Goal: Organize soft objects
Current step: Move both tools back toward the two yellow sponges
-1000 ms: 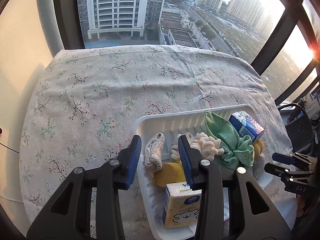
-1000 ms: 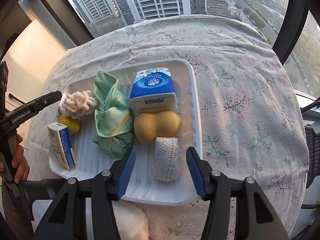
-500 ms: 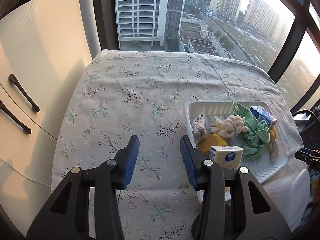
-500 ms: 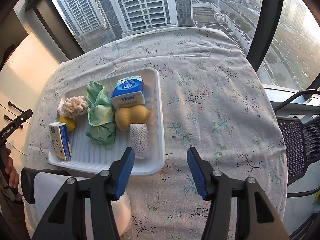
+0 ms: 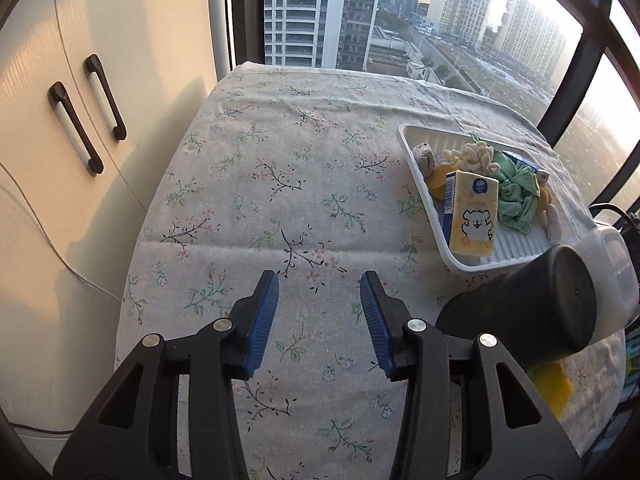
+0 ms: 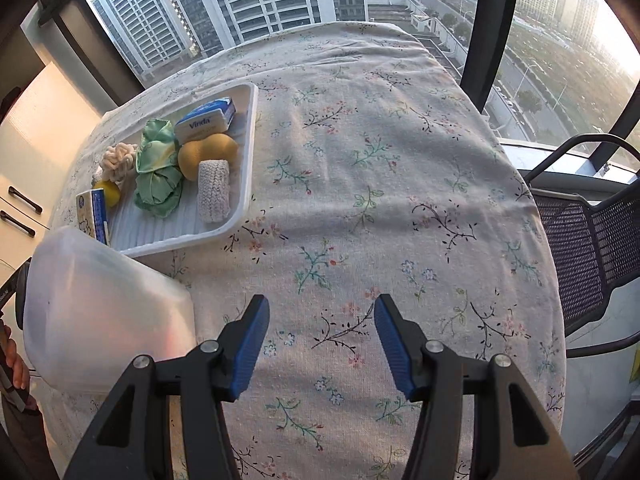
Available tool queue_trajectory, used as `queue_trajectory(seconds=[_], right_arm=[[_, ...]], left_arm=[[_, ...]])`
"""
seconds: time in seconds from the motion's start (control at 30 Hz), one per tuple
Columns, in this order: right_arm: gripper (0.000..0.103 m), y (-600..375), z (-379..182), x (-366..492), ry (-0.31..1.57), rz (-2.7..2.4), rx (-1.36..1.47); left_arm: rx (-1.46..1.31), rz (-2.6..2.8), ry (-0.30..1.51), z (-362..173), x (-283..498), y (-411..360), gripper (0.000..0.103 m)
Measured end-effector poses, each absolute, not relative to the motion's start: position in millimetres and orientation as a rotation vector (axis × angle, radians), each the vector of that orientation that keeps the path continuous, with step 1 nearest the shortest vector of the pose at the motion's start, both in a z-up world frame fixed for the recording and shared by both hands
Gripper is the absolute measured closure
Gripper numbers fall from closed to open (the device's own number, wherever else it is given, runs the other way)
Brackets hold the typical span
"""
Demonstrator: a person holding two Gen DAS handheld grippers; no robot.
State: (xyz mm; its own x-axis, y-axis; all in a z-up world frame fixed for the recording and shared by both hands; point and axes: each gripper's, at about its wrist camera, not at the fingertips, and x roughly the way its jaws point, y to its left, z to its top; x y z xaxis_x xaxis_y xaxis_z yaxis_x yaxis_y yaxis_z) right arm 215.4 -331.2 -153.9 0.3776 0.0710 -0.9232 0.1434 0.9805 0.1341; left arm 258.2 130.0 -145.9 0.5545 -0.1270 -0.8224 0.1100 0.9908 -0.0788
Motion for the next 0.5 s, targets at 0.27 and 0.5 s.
queue_trajectory(seconds=[0.27,0.5], right_arm=[[0.045,-323,-162,159,1.181,-0.02,0.184],[0.045,-282,-171,98,1.189,0.079,0.135]], left_arm=[[0.027,-0.173,0.979,-160,187,133,0.062],[0.098,-0.281,1.0,-169,128,107,0.062]])
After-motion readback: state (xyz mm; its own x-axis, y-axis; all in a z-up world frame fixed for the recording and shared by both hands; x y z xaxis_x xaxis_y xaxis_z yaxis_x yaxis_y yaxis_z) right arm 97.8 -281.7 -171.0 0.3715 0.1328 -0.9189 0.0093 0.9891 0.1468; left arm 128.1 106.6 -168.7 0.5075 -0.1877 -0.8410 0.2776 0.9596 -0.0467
